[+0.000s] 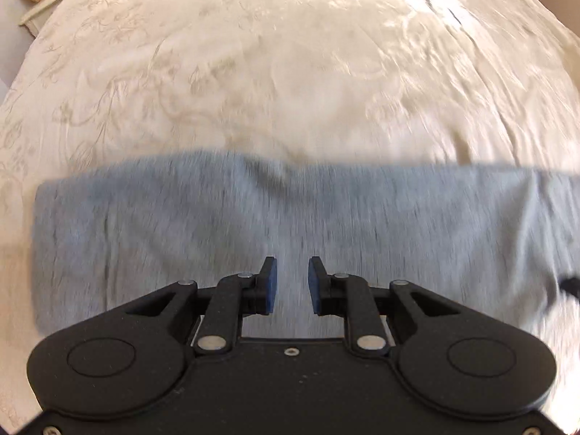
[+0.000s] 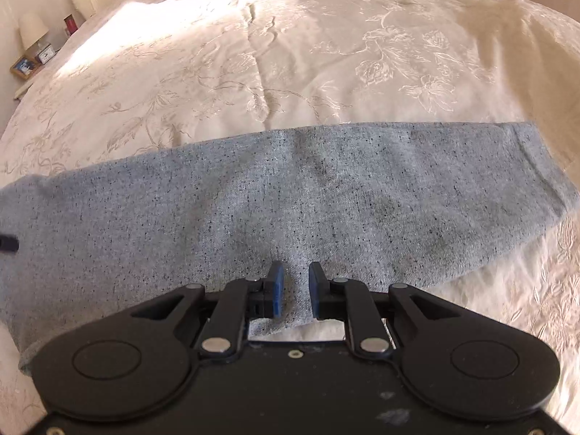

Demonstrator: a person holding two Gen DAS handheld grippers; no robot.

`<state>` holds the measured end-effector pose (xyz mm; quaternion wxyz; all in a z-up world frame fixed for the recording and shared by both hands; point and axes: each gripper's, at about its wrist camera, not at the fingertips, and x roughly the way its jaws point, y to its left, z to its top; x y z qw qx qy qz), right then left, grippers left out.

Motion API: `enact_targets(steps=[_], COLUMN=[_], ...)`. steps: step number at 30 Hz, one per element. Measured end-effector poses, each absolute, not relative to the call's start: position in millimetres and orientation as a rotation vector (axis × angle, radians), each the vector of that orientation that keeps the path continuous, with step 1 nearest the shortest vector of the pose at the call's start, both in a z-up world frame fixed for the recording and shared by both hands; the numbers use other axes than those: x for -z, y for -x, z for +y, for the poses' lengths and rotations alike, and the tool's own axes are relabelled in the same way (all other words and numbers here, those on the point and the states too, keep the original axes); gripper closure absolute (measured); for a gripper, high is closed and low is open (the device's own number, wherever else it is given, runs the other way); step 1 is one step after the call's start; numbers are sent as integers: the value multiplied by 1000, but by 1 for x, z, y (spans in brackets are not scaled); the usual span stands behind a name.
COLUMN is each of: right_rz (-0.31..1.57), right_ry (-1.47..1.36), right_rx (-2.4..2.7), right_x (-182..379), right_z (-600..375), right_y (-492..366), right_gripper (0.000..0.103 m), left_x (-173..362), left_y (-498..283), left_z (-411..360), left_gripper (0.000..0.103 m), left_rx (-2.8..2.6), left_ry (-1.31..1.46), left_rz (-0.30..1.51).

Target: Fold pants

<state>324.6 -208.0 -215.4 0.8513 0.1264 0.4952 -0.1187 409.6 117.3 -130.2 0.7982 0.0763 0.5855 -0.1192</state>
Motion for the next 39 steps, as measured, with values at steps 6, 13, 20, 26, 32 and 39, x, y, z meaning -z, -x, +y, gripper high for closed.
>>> enact_targets(steps=[6,13,20,26,32,39], right_rz=[1051,1105,1105,1019,1070,1120], right_ry=[-177,-69,-77,-179,-295,-377], right_rx=[159,225,308,377,289,134], right_x=[206,217,226,213,229,249], right_z=[-230,-283,-378,-481,-561,-576], right_y=[-327,-331,-335,-349,-363,-368], right_gripper=[83,73,74,73,73,73], left_x=[179,161,125,126,126,147], left_y=[-483,-464,-394,-353,-318,-315], left_z=[109,96,46,-8,-75,-141], left_gripper=[72,74,73,73,73,73], left_rx=[27,-58,21,134,271,344], left_ry=[-79,-43,-91,-124,-227,-267], left_rz=[1350,1324,1288,1315,1313,1308])
